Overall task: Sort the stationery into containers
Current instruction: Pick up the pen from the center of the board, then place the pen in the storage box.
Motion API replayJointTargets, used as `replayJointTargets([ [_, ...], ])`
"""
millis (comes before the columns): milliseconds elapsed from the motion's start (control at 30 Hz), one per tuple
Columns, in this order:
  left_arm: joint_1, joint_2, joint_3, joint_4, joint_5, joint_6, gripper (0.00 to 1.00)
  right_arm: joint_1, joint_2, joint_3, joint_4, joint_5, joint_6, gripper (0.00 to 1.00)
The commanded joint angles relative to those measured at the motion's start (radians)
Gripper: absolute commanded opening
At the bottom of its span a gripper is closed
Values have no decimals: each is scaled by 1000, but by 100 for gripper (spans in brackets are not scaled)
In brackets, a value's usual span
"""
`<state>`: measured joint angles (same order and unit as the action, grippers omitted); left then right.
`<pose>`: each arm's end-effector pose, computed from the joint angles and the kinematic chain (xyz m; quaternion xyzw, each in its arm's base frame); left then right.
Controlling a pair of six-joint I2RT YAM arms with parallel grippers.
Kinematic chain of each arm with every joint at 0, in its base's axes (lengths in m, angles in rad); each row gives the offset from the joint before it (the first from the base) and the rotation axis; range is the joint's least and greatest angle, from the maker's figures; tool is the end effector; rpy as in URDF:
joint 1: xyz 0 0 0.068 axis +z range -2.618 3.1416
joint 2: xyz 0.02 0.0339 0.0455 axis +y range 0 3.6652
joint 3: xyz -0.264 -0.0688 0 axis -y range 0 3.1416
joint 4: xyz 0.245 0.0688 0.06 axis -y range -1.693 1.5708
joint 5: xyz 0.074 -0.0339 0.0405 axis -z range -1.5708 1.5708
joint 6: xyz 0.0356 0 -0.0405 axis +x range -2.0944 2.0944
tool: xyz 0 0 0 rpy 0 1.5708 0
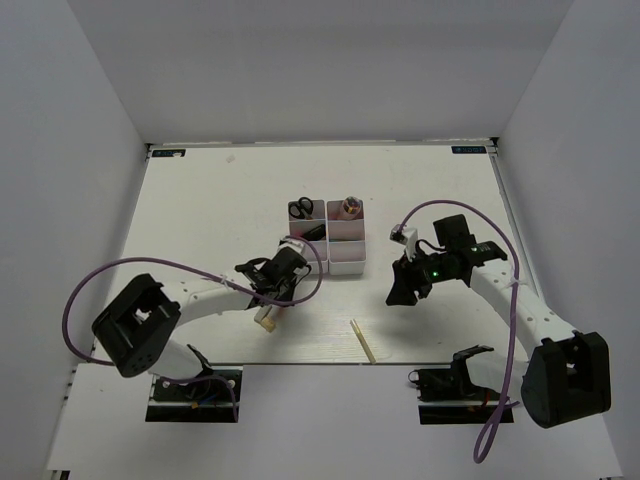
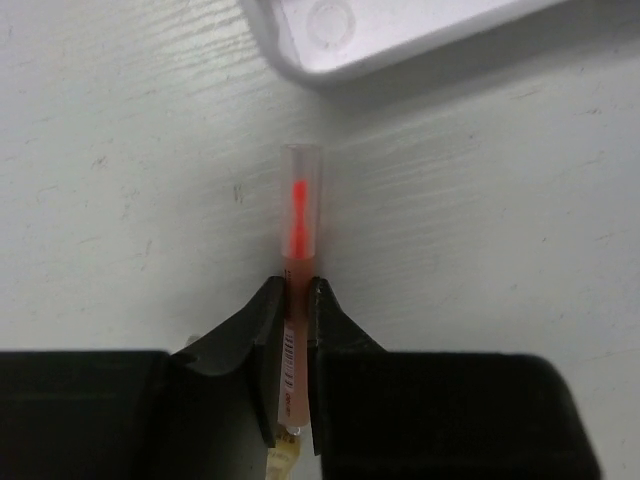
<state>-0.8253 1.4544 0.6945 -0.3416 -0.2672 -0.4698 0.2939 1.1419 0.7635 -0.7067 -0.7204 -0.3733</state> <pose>0.1814 -0.1827 0.1538 0.1400 0.9542 -0.0357 0.2619 0.1914 0.0825 0.2297 -0.3775 0.8305 0.3329 0.2384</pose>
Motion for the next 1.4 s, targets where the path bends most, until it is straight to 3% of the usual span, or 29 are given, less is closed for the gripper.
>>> replayJointTargets([
  [0,-1,-89,-7,-71,20,2,1,-7,-18,20,12,-11,7,54],
  [33,-21,-112,0,-76,17,5,0,-7,-16,20,12,-13,7,52],
  [167,-84,-300,43,-60,-32,29,0,-9,-14,16,13,-25,-3,0],
  [267,-112,-369,5,77,-81,86,0,-9,-8,16,6,-31,-9,0],
  [300,-112,-374,-25,213,-110,126,0,-7,-7,14,9,-34,-10,0],
  [400,-113,-361,-113,382,-133,224,0,-7,-8,13,15,-33,-9,0],
  [433,-113,-341,-156,623,-135,300,0,-12,-5,11,16,-34,-7,0],
  [500,-129,-269,-203,865,-168,372,0,-7,-2,8,15,-36,-10,0],
  [533,-136,-244,-204,995,-194,495,0,-9,1,8,16,-37,-13,0],
  [667,-152,-82,-181,1361,-233,680,0,-10,9,8,12,-37,-18,0],
  [700,-158,-18,-158,1384,-248,701,0,-10,10,11,12,-36,-21,0],
  [933,-164,9,-46,1284,-241,714,0,-13,12,11,6,-33,-30,0],
  [1367,-92,106,-140,1368,-260,625,0,-33,12,11,-4,-51,-32,0],
])
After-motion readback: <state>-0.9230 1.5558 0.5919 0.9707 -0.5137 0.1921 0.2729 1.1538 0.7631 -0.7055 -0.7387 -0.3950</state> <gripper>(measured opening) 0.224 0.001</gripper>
